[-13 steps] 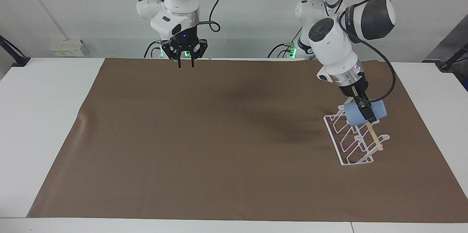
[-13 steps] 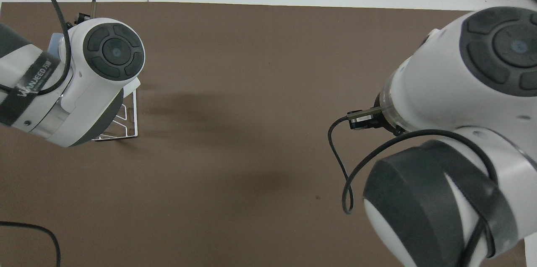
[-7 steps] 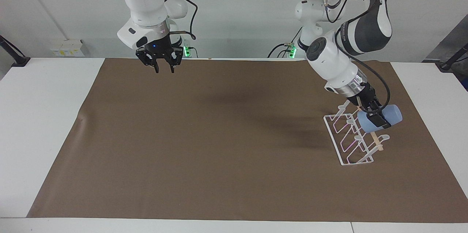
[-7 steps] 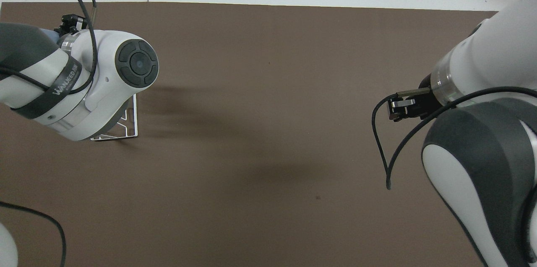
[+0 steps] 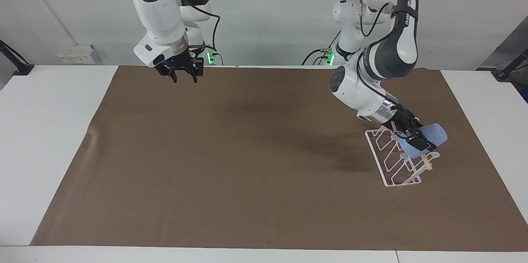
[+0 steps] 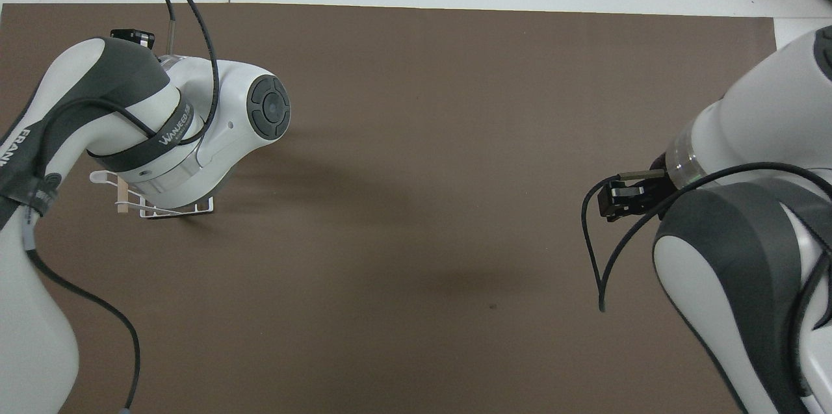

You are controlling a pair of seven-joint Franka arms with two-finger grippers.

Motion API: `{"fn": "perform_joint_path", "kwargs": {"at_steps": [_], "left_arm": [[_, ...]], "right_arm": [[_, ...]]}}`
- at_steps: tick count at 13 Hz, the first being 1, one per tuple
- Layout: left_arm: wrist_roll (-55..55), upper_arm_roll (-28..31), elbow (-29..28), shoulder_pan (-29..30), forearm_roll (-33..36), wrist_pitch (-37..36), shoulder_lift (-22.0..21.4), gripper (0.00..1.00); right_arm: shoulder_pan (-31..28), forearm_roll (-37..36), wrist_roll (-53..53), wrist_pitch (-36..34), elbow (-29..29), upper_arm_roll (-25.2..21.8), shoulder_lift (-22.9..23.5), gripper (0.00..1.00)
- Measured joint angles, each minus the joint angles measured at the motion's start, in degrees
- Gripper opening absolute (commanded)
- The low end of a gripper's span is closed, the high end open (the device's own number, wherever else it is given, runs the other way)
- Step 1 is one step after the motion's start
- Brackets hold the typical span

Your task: Hang cup on cup holder

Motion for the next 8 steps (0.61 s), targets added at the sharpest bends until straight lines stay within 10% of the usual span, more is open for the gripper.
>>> {"fn": "perform_joint_path", "kwargs": {"at_steps": [5,6,7,8], "left_arm": [[-3.60,0.05,-0.03,0.17,1.23,-0.01,0.97,0.02],[-3.65,0.05,-0.03,0.17,1.28,-0.01,1.07,0.75],[-3.67,0.05,-0.03,0.17,1.29,-0.01,1.12,1.00],[-3.67,0.05,-0.03,0.17,1.30,-0.01,1.13,1.00]], "right_arm": [[-1.05,0.28,0.00,2.14,-0.74,0.09,-1.12,1.00],[-0.97,0.30,0.00,2.93,-0.59,0.14,-1.40,1.00],[-0.87,0.31,0.00,3.78,-0.37,0.22,-1.68,1.00],[-0.75,0.32,0.00,4.51,-0.18,0.31,-1.89,1.00]]}}
